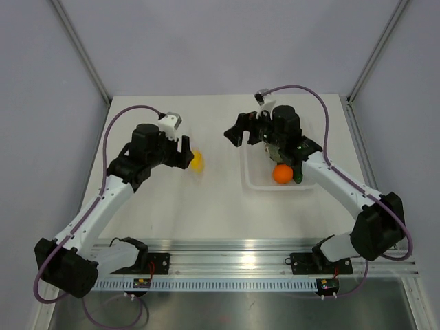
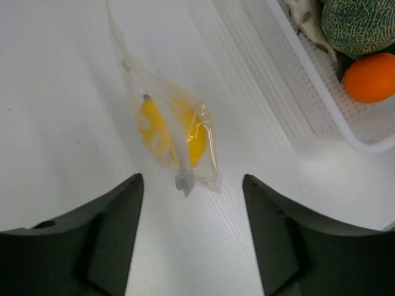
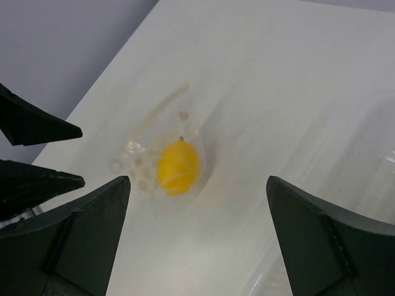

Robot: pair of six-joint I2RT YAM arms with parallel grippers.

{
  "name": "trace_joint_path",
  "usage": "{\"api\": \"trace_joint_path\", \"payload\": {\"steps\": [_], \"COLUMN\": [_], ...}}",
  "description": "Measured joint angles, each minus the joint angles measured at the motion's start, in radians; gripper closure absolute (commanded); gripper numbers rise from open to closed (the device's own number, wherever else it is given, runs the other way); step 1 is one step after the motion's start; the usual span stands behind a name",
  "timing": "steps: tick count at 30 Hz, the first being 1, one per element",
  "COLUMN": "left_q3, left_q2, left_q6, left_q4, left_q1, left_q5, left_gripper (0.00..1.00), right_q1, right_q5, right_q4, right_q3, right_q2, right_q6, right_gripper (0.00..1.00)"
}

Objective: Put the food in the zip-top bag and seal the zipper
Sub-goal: Place the zipper food storage bag at the center of the board, then reset both arms

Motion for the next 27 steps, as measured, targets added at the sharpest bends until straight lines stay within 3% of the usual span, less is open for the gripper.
{"api": "trace_joint_path", "payload": {"steps": [3, 4, 10, 16, 21, 27], "left_q3": [0.0, 0.0, 0.044, 0.082, 0.081, 0.065], "left_q2": [0.048, 0.059, 0.044, -0.097, -0.184, -0.158], "left_q6": [-0.01, -0.015, -0.045, -0.101, -0.179, -0.224], "left_q4": [-0.027, -0.039, -0.116, -0.126, -0.161, -0.222], "left_q1": [0.0, 0.0, 0.0, 0.0, 0.0, 0.001], "left_q5": [-0.003, -0.008, -0.107, -0.201, -0.274, -0.297], "left_gripper": [0.02, 0.01, 0.01, 0.01, 0.01, 0.01], "right_q1": [-0.008, -0.01, -0.017, -0.017, -0.017, -0.017], "right_q5": [0.121, 0.18, 0.466, 0.752, 0.877, 0.926], "right_q4": [-0.072, -0.101, -0.314, -0.542, -0.634, -0.692], "right_q3": [-0.041, -0.055, -0.073, -0.073, -0.093, -0.166], "right_q2": [-0.056, -0.074, -0.119, -0.189, -0.29, -0.397], "right_q6": [0.065, 0.083, 0.142, 0.204, 0.24, 0.297], "right_gripper": [0.0, 0.01, 0.01, 0.01, 0.01, 0.0]}}
